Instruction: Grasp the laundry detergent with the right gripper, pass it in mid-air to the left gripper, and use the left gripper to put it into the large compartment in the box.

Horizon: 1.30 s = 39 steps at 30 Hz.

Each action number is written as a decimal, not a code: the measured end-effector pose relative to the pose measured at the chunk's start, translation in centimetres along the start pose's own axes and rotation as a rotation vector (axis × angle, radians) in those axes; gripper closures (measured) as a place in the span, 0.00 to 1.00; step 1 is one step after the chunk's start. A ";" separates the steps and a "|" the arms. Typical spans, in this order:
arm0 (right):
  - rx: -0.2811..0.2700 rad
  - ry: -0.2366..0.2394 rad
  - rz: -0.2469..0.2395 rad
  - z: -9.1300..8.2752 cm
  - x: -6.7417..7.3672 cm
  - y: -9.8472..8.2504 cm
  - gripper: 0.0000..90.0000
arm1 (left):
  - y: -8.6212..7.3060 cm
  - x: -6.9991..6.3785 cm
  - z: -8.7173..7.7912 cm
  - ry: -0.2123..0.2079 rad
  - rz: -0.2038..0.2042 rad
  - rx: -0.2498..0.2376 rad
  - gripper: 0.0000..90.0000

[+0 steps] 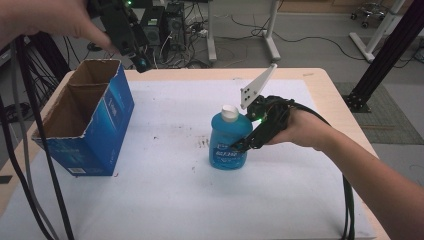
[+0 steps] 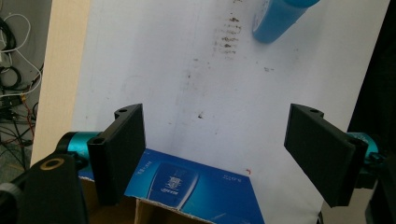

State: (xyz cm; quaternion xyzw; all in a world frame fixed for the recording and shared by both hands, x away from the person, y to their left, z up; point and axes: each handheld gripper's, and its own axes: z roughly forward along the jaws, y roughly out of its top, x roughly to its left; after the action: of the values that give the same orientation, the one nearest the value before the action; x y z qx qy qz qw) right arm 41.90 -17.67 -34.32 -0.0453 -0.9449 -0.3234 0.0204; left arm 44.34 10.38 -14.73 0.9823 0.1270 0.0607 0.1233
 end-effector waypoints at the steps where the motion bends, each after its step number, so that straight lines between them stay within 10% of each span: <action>1: 0.001 -0.003 -0.004 0.0 0.1 0.1 0.51 | 0.0 0.0 0.0 -0.002 0.002 -0.001 0.23; 12: -0.056 0.001 0.024 -2.0 -0.3 1.3 0.51 | 0.9 -0.7 -0.5 -0.032 0.040 -0.049 0.23; 39: -0.073 0.027 -0.078 -5.7 0.4 9.5 0.51 | 4.4 -3.5 -1.7 -0.112 0.160 -0.118 0.23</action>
State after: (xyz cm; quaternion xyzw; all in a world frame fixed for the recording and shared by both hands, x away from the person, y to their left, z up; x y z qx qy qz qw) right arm 42.45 -13.66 -23.95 -0.0048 -0.9332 -0.3589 0.0189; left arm 41.71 5.73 -12.29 0.9822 0.0371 0.0230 0.1825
